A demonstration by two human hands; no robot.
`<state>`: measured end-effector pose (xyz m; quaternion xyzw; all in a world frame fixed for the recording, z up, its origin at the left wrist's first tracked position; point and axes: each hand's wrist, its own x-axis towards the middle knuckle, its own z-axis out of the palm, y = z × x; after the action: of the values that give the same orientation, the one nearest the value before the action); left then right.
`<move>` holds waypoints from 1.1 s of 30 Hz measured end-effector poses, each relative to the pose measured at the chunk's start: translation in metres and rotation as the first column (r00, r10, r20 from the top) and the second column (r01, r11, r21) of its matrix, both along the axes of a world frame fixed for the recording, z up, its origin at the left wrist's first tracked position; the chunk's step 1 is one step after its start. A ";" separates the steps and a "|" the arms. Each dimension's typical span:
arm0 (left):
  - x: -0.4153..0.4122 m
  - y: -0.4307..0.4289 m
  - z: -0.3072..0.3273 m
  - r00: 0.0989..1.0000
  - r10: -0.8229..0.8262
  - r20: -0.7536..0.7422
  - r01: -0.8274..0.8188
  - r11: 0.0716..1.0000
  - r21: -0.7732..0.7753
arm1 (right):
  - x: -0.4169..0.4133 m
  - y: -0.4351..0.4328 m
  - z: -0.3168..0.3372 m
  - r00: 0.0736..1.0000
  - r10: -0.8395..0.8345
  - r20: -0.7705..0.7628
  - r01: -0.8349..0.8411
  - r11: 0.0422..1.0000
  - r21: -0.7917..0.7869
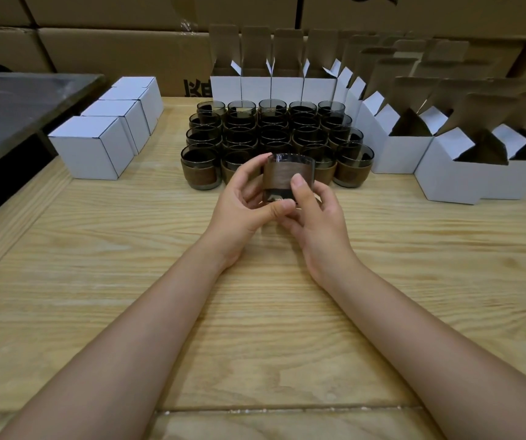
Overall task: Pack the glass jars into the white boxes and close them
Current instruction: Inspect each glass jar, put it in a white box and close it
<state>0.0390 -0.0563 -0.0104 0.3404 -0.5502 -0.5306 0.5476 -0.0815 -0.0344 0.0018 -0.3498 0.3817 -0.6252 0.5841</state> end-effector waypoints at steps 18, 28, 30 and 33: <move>-0.003 0.002 0.002 0.999 -0.041 0.009 0.041 0.999 -0.002 | -0.004 -0.002 0.003 0.975 0.145 0.169 -0.162 0.983 0.089; -0.001 -0.001 -0.001 1.000 0.006 -0.002 -0.006 1.000 -0.004 | 0.001 -0.002 -0.001 0.996 0.090 -0.027 -0.089 0.996 0.017; -0.001 -0.001 -0.001 1.000 0.011 0.010 -0.011 1.000 -0.008 | 0.001 -0.002 0.000 0.998 0.062 -0.007 -0.062 0.998 0.007; -0.002 0.000 0.001 1.000 0.023 0.022 -0.023 1.000 -0.018 | 0.001 -0.001 0.000 0.998 0.056 -0.012 -0.056 0.998 0.006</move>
<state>0.0374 -0.0563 -0.0099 0.3476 -0.5569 -0.5157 0.5505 -0.0803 -0.0351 0.0015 -0.3627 0.3771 -0.6055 0.5997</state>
